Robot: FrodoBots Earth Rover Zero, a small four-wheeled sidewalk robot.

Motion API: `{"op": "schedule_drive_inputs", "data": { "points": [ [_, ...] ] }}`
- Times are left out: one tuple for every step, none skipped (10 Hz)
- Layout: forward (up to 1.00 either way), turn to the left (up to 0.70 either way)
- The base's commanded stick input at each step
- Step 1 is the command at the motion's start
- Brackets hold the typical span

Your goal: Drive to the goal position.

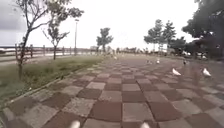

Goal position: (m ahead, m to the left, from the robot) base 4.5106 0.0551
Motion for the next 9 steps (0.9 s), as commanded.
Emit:
{"op": "schedule_drive_inputs", "data": {
  "points": [
    [0.70,0.00],
    [0.70,0.00],
    [0.70,0.00],
    [0.70,0.00],
    [0.70,0.00],
    [0.70,0.00],
    [0.70,0.00],
    [0.70,0.00],
    [0.70,0.00]
  ]
}}
